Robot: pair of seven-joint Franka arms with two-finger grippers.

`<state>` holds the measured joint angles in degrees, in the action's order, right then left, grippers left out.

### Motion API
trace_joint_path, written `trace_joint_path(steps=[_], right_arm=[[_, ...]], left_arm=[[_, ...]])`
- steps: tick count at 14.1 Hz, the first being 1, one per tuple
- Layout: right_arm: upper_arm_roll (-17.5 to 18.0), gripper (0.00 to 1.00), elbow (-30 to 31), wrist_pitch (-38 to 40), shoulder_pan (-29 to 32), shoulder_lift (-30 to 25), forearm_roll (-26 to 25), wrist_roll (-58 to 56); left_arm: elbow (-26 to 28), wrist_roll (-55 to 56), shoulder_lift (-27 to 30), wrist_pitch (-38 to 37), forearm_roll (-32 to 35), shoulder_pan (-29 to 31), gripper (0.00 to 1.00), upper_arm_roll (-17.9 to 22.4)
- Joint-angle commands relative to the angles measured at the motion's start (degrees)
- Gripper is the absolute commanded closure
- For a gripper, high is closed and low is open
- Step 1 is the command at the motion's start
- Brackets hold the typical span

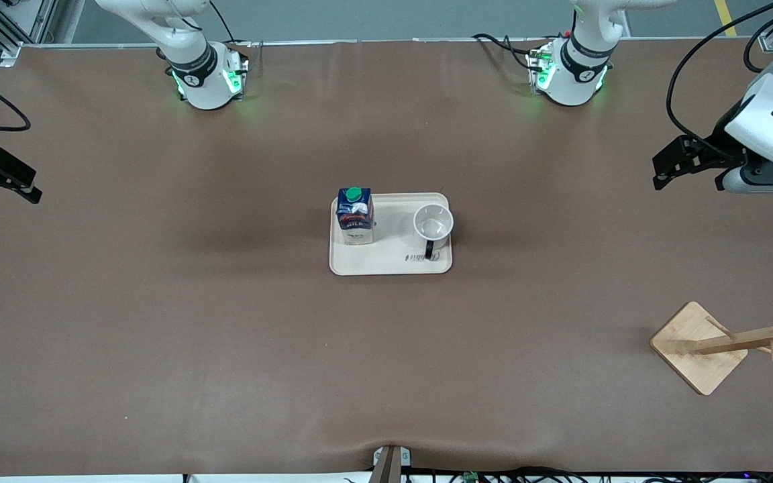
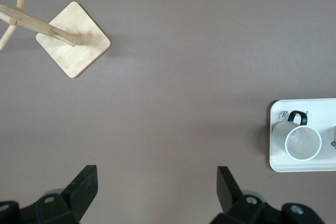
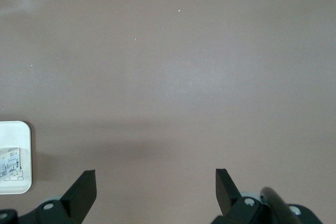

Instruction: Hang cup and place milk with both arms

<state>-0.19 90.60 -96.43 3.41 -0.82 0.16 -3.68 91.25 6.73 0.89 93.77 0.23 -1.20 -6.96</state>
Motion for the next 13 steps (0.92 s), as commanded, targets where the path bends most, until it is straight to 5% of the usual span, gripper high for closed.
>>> trace_joint_path(steps=[1,13], right_arm=[[0.37,0.00,-0.34,0.10,0.55,0.12,0.81,0.25],[0.37,0.00,-0.34,0.19,0.55,0.12,0.81,0.25]], left_arm=[[-1.60,0.48,-0.54,-1.14,-0.23,-0.12,0.00,0.19],[-0.72,1.18,-2.56,-0.79,-0.49,-0.82,0.00,-1.21]])
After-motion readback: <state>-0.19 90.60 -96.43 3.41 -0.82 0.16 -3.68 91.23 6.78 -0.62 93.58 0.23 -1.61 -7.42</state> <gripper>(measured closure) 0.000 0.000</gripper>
